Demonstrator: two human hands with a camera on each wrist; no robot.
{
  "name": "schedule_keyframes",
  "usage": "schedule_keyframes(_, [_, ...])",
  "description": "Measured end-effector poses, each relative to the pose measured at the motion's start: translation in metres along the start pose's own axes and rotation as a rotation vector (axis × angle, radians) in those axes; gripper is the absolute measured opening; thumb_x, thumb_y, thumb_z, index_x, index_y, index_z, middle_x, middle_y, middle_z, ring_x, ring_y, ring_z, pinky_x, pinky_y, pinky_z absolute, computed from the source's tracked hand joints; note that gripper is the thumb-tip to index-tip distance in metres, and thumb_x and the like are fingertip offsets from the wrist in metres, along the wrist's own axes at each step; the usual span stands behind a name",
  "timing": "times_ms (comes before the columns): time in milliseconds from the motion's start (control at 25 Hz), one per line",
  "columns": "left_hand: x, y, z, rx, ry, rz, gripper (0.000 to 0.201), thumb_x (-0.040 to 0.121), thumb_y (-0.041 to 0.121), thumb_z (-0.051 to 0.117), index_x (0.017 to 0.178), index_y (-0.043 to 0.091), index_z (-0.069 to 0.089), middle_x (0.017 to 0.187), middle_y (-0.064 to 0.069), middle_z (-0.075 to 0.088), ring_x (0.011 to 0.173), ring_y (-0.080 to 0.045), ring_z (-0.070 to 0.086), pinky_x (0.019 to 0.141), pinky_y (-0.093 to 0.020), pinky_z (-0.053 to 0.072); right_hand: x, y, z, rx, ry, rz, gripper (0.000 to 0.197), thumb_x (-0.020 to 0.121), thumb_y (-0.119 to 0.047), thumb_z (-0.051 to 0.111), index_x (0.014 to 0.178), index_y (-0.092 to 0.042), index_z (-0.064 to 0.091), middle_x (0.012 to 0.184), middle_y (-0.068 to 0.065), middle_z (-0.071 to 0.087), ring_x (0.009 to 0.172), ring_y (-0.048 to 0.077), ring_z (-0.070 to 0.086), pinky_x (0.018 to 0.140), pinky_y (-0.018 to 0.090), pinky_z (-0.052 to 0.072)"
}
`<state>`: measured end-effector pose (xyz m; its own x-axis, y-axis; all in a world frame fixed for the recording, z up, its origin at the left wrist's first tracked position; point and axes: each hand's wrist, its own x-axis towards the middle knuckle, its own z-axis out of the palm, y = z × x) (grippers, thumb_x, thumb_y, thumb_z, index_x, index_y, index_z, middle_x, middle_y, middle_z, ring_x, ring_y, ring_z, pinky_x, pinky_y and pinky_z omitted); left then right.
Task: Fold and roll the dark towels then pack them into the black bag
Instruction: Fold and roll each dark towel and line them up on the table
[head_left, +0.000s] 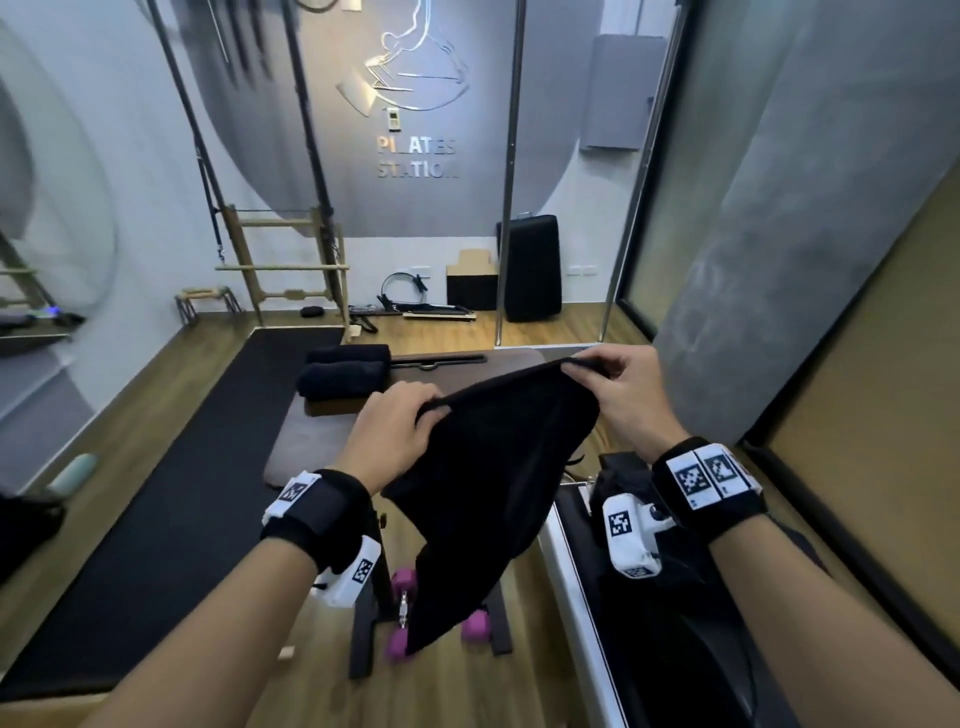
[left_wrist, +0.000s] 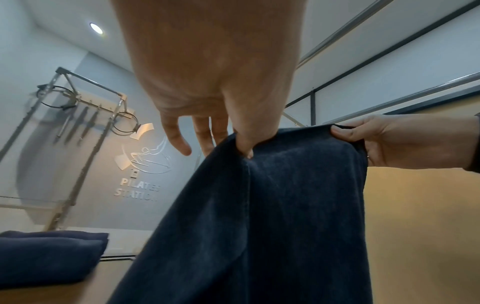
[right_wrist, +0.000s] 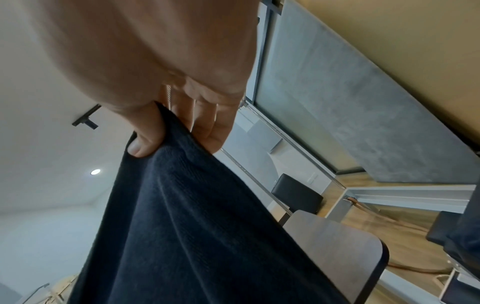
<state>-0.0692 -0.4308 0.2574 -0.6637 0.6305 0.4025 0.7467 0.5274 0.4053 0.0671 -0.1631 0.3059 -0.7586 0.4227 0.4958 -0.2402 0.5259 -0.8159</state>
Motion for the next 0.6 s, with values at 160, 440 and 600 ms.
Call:
schedule_keyframes(160, [-0.020, -0.016, -0.010, -0.091, 0.049, -0.112, 0.023, 0.103, 0.017, 0.054, 0.111, 0.037, 0.052, 0.107, 0.015, 0.063, 0.096, -0.008, 0.062, 0.085, -0.035, 0.050, -0.005, 0.006, 0.001, 0.001, 0.070, 0.036, 0.023, 0.087, -0.009, 0.082, 0.076, -0.029, 0.078, 0.072, -0.012, 0.075, 0.071, 0.001, 0.069, 0.070, 0.019, 0.054])
schedule_keyframes(440, [-0.034, -0.018, -0.024, -0.250, 0.209, -0.037, 0.027, 0.100, -0.005, 0.058, 0.112, 0.015, 0.070, 0.110, 0.004, 0.065, 0.104, -0.002, 0.060, 0.093, -0.006, 0.041, -0.004, 0.019, -0.023, -0.046, 0.088, 0.139, 0.023, 0.093, 0.009, 0.067, 0.087, -0.011, 0.076, 0.084, 0.002, 0.074, 0.079, 0.007, 0.069, 0.075, 0.018, 0.055])
schedule_keyframes(600, [-0.038, -0.027, -0.027, -0.355, 0.277, -0.174, 0.020, 0.099, 0.001, 0.066, 0.106, 0.018, 0.074, 0.104, 0.008, 0.072, 0.102, 0.005, 0.063, 0.084, -0.003, 0.045, -0.003, 0.025, -0.032, -0.064, 0.083, 0.151, 0.027, 0.090, 0.014, 0.066, 0.087, -0.012, 0.074, 0.085, 0.000, 0.075, 0.078, -0.001, 0.070, 0.073, 0.012, 0.054])
